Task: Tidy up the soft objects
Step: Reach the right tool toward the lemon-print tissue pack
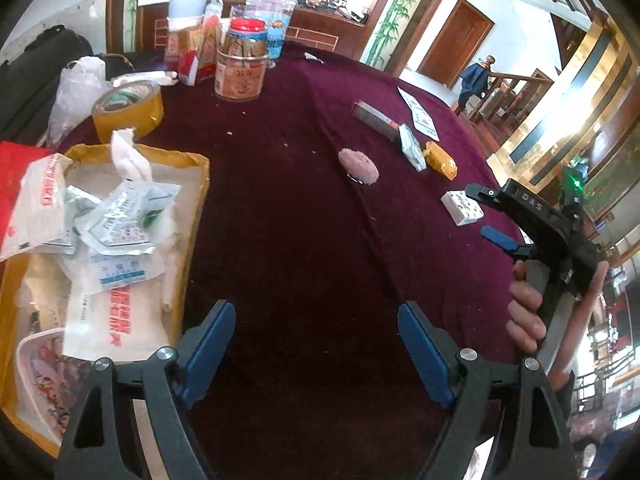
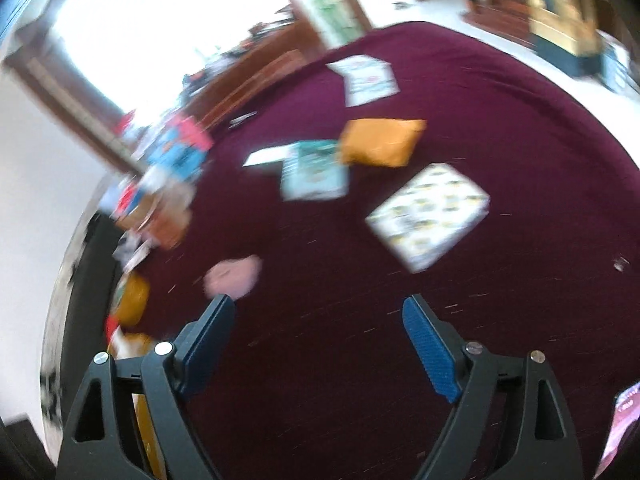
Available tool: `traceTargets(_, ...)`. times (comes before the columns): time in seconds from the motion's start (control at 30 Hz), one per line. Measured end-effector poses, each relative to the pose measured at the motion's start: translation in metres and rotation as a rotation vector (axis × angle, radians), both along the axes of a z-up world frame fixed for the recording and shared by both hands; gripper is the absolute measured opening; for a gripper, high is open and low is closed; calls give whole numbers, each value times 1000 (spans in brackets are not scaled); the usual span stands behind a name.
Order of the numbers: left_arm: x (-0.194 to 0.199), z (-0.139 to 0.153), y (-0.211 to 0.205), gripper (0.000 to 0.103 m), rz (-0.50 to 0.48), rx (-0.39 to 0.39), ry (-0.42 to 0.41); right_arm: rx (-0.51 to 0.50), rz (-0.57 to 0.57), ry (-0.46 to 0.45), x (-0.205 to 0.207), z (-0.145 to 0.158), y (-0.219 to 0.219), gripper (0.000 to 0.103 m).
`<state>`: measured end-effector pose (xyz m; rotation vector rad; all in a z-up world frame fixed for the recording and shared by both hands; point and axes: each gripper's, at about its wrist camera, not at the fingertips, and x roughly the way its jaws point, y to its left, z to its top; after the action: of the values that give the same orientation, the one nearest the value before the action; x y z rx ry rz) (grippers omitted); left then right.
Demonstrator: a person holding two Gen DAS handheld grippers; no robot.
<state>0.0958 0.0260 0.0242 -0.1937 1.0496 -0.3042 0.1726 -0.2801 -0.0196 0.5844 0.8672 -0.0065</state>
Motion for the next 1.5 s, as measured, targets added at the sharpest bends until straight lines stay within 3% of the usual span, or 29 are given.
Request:
traceTargets(0.27,7,-9,-10,87,-25,-1,18,-38,-218,122,24,-21,-48,85)
traceTargets(0.37,9,-11,-12,87,-20,12,18,-35,-249,132,38,-28,-56,85)
traceTargets(0.4,9,-11,-12,87,-20,13,22,-79,-258,133,44,-30,-55,85)
traceTargets(0.63,22,-20,-24,87,-23,-7,49,-81,-192,82,56,-41,-50,87)
traceTargets(0.93,29,-25,-45,86,-45,-29,58,2,-214,34,52,-42,-62,87)
traceTargets(1.07,33,-22,-42,86,-46,-38,51,19,-231,55,56,-41,-62,87)
traceTargets(1.17,36,-20,-40,86,-36,-43,41,-34,-250,94,64,-40,-58,86)
traceTargets(1.27,39,-22,-42,86,-45,-39,53,-166,-272,107,71,-40,-50,71)
traceTargets(1.33,43,-23,-46,86,-52,-24,53,-275,-270,127,73,-40,-41,69)
traceTargets(1.5,54,-22,-61,86,-72,-16,57,-290,-245,127,71,-39,-39,57)
